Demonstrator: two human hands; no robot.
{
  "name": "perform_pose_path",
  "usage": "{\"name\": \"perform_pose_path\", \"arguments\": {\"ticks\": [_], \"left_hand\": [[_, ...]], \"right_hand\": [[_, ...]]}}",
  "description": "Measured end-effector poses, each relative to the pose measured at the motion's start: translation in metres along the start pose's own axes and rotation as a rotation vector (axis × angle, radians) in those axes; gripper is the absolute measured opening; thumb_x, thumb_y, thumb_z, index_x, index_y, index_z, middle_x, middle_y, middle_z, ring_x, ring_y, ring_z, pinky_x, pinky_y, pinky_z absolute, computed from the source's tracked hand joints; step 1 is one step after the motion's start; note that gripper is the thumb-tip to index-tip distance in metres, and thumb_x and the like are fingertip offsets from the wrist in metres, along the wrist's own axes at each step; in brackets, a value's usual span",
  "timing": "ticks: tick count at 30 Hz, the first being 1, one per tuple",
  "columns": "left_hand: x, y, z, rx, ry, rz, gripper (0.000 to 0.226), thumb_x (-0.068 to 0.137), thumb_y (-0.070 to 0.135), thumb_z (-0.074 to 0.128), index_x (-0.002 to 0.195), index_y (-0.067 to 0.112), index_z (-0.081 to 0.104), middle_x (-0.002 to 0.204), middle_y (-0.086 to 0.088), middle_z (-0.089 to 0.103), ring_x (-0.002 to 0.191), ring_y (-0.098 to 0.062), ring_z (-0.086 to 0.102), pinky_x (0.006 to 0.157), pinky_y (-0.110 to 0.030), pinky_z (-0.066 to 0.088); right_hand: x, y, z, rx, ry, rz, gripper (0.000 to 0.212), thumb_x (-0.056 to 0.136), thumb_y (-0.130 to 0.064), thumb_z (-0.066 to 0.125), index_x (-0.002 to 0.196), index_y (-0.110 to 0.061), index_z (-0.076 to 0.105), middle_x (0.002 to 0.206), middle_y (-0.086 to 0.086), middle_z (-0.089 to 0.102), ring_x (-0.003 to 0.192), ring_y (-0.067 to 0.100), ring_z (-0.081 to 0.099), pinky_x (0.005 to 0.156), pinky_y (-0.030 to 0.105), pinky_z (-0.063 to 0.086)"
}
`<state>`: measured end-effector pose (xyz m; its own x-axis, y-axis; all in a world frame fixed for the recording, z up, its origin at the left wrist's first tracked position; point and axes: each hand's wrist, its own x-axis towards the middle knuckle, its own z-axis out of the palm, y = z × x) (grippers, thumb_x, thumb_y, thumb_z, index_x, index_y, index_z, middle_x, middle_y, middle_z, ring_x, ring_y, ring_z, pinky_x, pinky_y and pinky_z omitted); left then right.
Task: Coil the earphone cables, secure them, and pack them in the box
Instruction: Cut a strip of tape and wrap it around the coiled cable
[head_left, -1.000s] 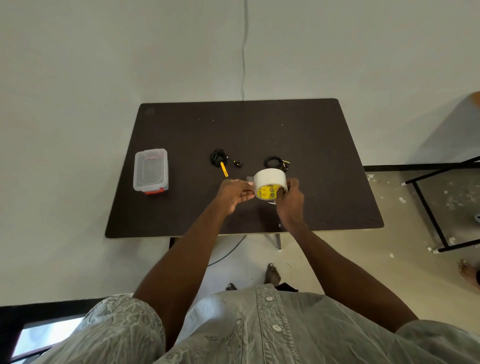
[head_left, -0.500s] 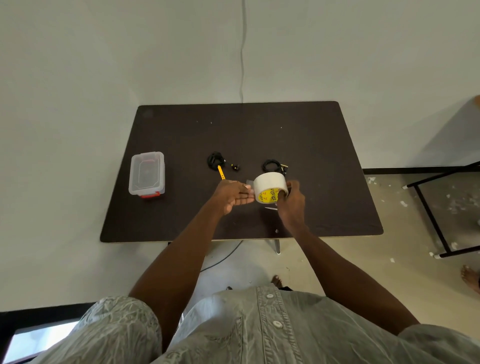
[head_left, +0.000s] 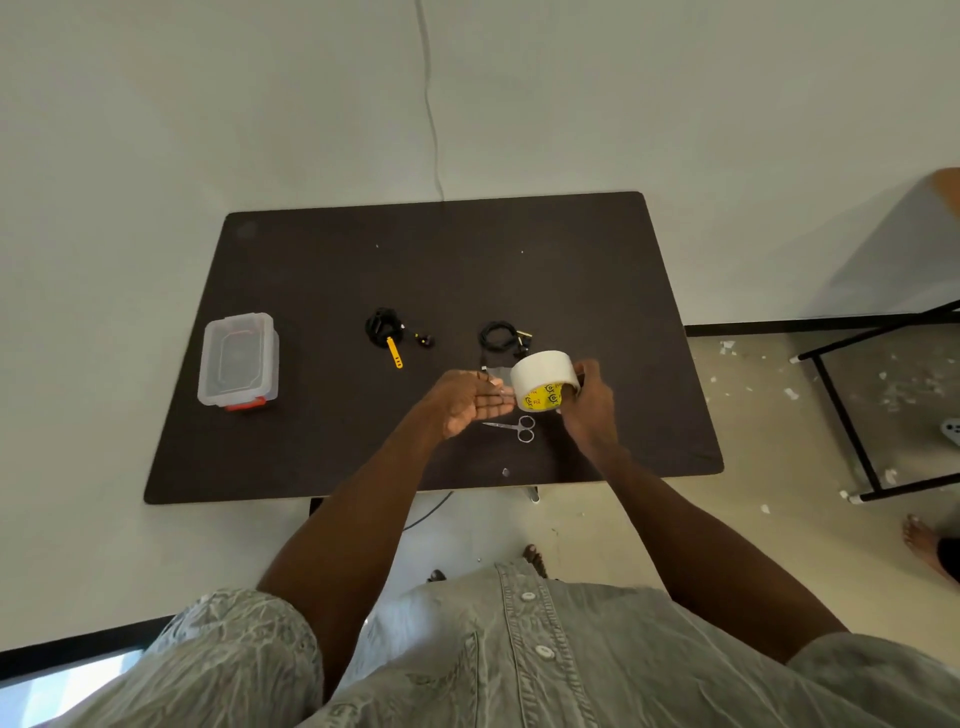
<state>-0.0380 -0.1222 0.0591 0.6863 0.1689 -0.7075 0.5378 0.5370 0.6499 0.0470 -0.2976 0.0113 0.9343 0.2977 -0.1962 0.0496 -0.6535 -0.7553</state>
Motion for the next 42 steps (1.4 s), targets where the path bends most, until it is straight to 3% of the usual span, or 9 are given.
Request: {"name": "perform_pose_path", "arguments": {"ticks": [7, 11, 15, 21, 25, 28, 34, 38, 42], "left_hand": [[0.019, -0.01, 0.024, -0.008, 0.025, -0.035, 0.007, 0.093, -0.004, 0.053, 0.099, -0.003, 0.057, 0.112, -0.03, 0.065, 0.102, -0.037, 0.067, 0.084, -0.041, 0.056], [0.025, -0.012, 0.032, 0.027, 0.071, -0.036, 0.007, 0.094, -0.004, 0.051, 0.095, -0.002, 0.058, 0.108, -0.03, 0.065, 0.103, -0.038, 0.066, 0.085, -0.042, 0.055], [0.032, -0.009, 0.027, 0.101, 0.127, -0.008, 0.007, 0.094, -0.004, 0.051, 0.097, -0.003, 0.057, 0.106, -0.029, 0.065, 0.099, -0.036, 0.067, 0.078, -0.038, 0.057], [0.042, -0.004, 0.023, 0.222, 0.138, 0.041, 0.007, 0.092, 0.0, 0.054, 0.087, 0.003, 0.056, 0.103, -0.025, 0.066, 0.093, -0.033, 0.068, 0.088, -0.042, 0.055], [0.04, -0.004, 0.021, 0.218, 0.12, 0.031, 0.004, 0.092, -0.001, 0.055, 0.091, 0.001, 0.058, 0.099, -0.022, 0.067, 0.092, -0.031, 0.068, 0.086, -0.04, 0.056], [0.04, -0.006, 0.018, 0.196, 0.12, 0.025, 0.003, 0.092, 0.0, 0.056, 0.094, 0.001, 0.058, 0.103, -0.022, 0.067, 0.097, -0.032, 0.068, 0.086, -0.04, 0.056], [0.04, -0.005, 0.017, 0.167, 0.121, 0.004, 0.003, 0.092, -0.001, 0.056, 0.095, 0.001, 0.058, 0.107, -0.024, 0.066, 0.1, -0.033, 0.067, 0.088, -0.042, 0.055], [0.039, -0.005, 0.017, 0.147, 0.11, 0.002, 0.006, 0.093, -0.004, 0.053, 0.095, 0.001, 0.056, 0.105, -0.023, 0.065, 0.1, -0.034, 0.066, 0.083, -0.038, 0.055], [0.04, -0.007, 0.015, 0.113, 0.122, 0.014, 0.006, 0.091, -0.004, 0.056, 0.093, 0.001, 0.058, 0.099, -0.022, 0.068, 0.091, -0.03, 0.069, 0.077, -0.035, 0.058]], "right_hand": [[0.021, 0.025, -0.014, -0.029, -0.103, 0.034, 0.027, 0.097, -0.014, 0.055, 0.123, -0.011, 0.046, 0.122, 0.015, 0.06, 0.108, 0.03, 0.062, 0.083, 0.046, 0.058], [0.023, 0.029, -0.014, 0.009, -0.136, 0.074, 0.039, 0.093, -0.023, 0.063, 0.125, -0.007, 0.048, 0.118, 0.012, 0.061, 0.105, 0.027, 0.062, 0.079, 0.035, 0.052], [-0.006, 0.046, -0.003, 0.008, 0.0, 0.173, 0.029, 0.091, -0.027, 0.065, 0.108, -0.006, 0.055, 0.101, 0.011, 0.06, 0.094, 0.028, 0.06, 0.082, 0.041, 0.05], [-0.041, 0.058, 0.029, -0.434, -0.199, -0.457, 0.032, 0.082, -0.003, 0.066, 0.114, -0.004, 0.064, 0.109, 0.015, 0.063, 0.093, 0.035, 0.062, 0.075, 0.04, 0.052], [-0.039, 0.038, 0.042, -0.656, -0.27, -0.527, 0.048, 0.088, -0.01, 0.06, 0.135, -0.001, 0.051, 0.134, 0.016, 0.053, 0.123, 0.036, 0.05, 0.095, 0.046, 0.045], [-0.041, 0.035, 0.045, -0.704, -0.304, -0.493, 0.05, 0.094, -0.01, 0.051, 0.142, -0.002, 0.041, 0.146, 0.017, 0.04, 0.134, 0.035, 0.037, 0.106, 0.048, 0.035], [-0.026, 0.027, 0.052, -0.374, -0.292, -0.148, 0.047, 0.082, -0.011, 0.069, 0.125, -0.005, 0.053, 0.126, 0.016, 0.048, 0.116, 0.032, 0.046, 0.097, 0.039, 0.041], [-0.021, 0.021, 0.045, -0.2, -0.362, 0.038, 0.017, 0.077, -0.011, 0.075, 0.084, -0.011, 0.06, 0.1, 0.012, 0.062, 0.085, 0.024, 0.058, 0.074, 0.032, 0.048], [-0.034, 0.022, 0.03, 0.112, -0.432, 0.248, 0.02, 0.086, -0.011, 0.067, 0.077, -0.014, 0.05, 0.067, 0.006, 0.058, 0.043, 0.015, 0.055, 0.045, 0.026, 0.044]]}}
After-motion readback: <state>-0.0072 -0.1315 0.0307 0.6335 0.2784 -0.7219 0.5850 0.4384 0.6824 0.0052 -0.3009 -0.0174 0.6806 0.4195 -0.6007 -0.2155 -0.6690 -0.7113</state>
